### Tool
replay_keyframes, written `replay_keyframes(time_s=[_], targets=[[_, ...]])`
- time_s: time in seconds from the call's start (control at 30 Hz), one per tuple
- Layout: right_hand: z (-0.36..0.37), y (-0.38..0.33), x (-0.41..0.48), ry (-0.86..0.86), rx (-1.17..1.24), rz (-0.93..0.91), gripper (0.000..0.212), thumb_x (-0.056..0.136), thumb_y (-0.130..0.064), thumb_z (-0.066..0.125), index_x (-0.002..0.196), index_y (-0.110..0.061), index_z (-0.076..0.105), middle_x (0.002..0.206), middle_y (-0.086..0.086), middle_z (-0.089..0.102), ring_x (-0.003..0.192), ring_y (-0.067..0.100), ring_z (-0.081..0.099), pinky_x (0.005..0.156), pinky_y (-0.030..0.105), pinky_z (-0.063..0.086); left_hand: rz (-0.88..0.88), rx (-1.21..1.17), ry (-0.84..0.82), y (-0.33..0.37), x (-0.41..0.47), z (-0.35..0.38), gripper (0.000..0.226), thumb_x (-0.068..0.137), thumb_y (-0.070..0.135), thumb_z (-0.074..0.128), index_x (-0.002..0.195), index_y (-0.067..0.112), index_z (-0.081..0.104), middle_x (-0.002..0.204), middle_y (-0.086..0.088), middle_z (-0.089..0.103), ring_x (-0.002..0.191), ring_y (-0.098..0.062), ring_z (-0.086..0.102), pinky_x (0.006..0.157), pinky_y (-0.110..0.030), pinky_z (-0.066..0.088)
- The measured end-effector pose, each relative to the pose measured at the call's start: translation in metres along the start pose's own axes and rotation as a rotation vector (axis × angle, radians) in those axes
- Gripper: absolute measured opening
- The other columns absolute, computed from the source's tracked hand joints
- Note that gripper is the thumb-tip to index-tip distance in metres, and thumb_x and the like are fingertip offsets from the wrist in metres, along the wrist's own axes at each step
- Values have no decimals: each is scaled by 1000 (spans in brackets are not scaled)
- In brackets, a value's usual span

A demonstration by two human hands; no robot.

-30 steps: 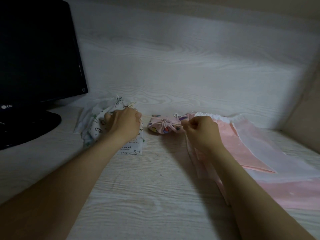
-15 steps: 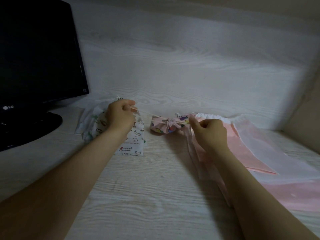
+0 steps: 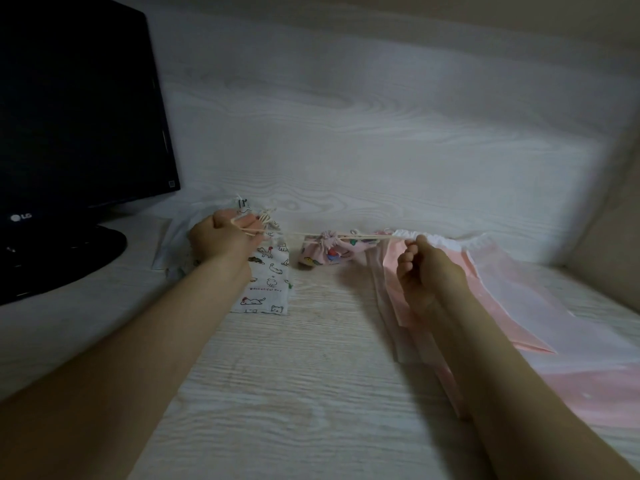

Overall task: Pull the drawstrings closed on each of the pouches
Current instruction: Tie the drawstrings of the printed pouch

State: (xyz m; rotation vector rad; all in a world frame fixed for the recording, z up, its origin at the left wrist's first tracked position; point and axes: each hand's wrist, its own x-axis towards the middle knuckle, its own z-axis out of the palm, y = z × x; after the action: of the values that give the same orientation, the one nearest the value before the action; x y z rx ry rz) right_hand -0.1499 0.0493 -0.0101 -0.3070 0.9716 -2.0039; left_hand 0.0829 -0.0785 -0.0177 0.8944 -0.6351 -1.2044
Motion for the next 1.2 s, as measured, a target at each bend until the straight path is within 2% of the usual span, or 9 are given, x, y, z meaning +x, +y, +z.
replay_keyframes(time_s=[0.17, 0.33, 0.47, 0.53, 0.7, 0.87, 0.97, 1.07, 1.2], targets=[[0, -2, -2, 138, 119, -86, 25, 98, 12, 37, 103, 3, 60, 69, 8, 53, 43, 13, 50, 41, 18, 43, -47, -62, 31, 5, 2, 0, 33, 116, 16, 29, 120, 6, 60, 98, -7, 76, 86, -16, 78, 65, -27, 63], [4, -3, -9, 208, 207, -115, 29, 100, 13, 35, 115, 2, 58, 74, 11, 55, 53, 15, 51, 42, 19, 46, -121, -264, 11, 3, 3, 5, 32, 116, 17, 34, 115, 0, 61, 74, -6, 55, 59, -16, 69, 74, -37, 66], [6, -4, -13, 270, 182, -120, 31, 100, 13, 37, 117, 1, 59, 81, 15, 60, 60, 17, 56, 44, 20, 50, -105, -61, 22, 1, 5, 7, 36, 116, 21, 34, 97, 10, 62, 64, -1, 42, 30, -6, 35, 41, -24, 40], [5, -5, -12, 328, 124, -126, 28, 96, 11, 38, 107, 2, 61, 75, 14, 59, 54, 18, 53, 43, 20, 46, -66, 2, 43, 1, 9, 6, 40, 115, 20, 33, 89, 13, 62, 65, -1, 43, 30, -6, 31, 37, -21, 29], [0, -8, -7, 456, -90, -165, 20, 81, 8, 39, 70, -4, 51, 53, 8, 48, 44, 20, 39, 41, 19, 30, -66, -73, 119, 7, 9, 3, 34, 113, 12, 34, 93, 8, 60, 77, -6, 51, 36, -9, 37, 37, -23, 32], [3, 0, -8, 473, -152, -240, 17, 90, 0, 44, 86, -11, 56, 65, 7, 51, 52, 19, 42, 47, 26, 32, -33, -41, 175, 0, 13, 4, 35, 109, 10, 33, 87, 12, 61, 101, -13, 63, 55, -14, 45, 38, -20, 35], [3, 3, -9, 422, -222, -364, 14, 92, -10, 46, 90, -14, 59, 79, 9, 69, 67, 18, 67, 63, 29, 47, 68, 100, 65, 1, 10, 8, 39, 112, 26, 35, 85, 18, 61, 84, -7, 55, 56, -13, 42, 47, -21, 39], [7, 2, -12, 268, -50, -301, 15, 97, -3, 43, 103, -9, 55, 84, 8, 61, 79, 26, 80, 75, 36, 60, 217, 422, -133, 7, -4, 9, 36, 108, 38, 45, 85, 22, 68, 78, 4, 63, 70, -16, 56, 67, -28, 45], [11, 2, -17, 132, -155, -317, 16, 98, -1, 48, 107, -13, 55, 73, 6, 54, 54, 19, 64, 54, 29, 54, 486, 901, -536, 10, -29, 5, 18, 96, 18, 61, 86, 21, 76, 89, 11, 73, 83, -5, 65, 71, -21, 46]])
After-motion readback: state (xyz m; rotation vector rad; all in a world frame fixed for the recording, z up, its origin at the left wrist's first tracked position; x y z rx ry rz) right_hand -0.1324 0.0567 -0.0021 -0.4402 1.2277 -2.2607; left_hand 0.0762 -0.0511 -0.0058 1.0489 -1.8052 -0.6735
